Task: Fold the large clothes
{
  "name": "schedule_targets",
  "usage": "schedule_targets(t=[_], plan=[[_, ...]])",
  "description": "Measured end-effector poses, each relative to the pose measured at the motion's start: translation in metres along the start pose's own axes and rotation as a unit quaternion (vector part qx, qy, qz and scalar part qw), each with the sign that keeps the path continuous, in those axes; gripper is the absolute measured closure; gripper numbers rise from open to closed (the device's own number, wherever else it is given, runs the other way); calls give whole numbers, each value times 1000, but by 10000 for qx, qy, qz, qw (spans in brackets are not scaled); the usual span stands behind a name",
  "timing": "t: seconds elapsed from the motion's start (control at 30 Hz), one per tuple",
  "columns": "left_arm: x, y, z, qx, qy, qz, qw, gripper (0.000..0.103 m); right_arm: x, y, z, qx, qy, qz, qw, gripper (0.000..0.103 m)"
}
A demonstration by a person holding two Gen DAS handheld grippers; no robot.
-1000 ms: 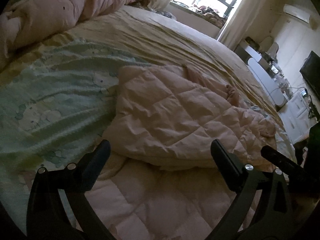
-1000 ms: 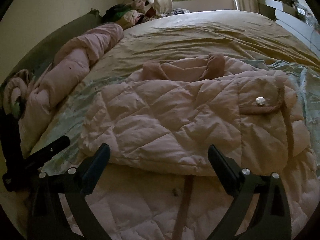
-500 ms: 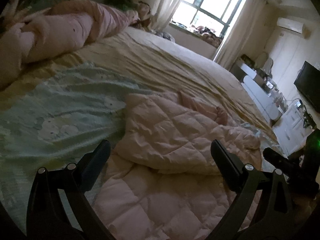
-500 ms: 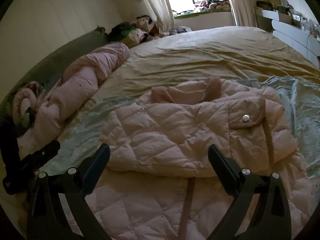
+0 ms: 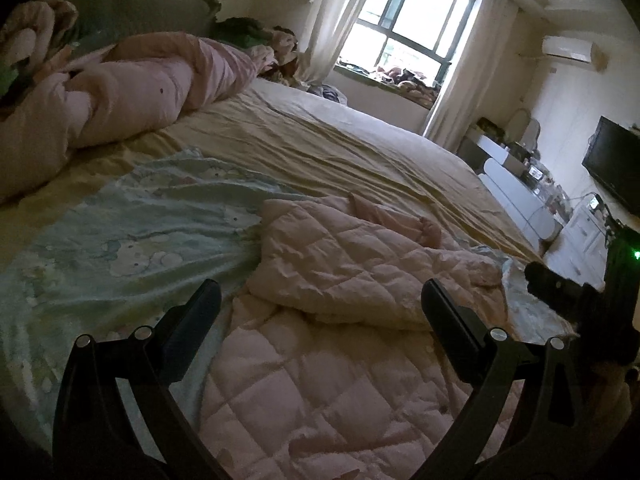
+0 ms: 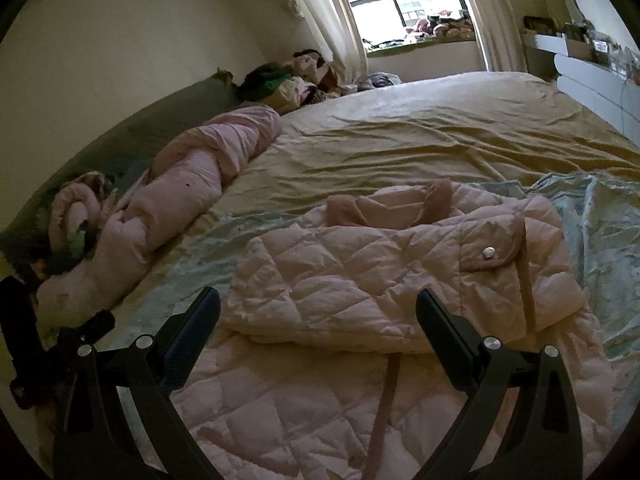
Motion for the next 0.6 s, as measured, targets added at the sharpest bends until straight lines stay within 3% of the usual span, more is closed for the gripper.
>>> schedule_targets(t=[0.6], plan=[[29, 64, 26, 144, -178, -19, 9997, 9, 1, 79, -6, 542, 294, -151, 9980, 5]])
Point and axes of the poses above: each gripper's, at about its wrist camera, not at the fingertips, and y roughly against the way its jaws point, x to its right, z to its underside, the point moved 4 cm from there along -y, roughly the way its jaws point, and after that the axes turned 14 degrees about y, right-handed, at the moved point
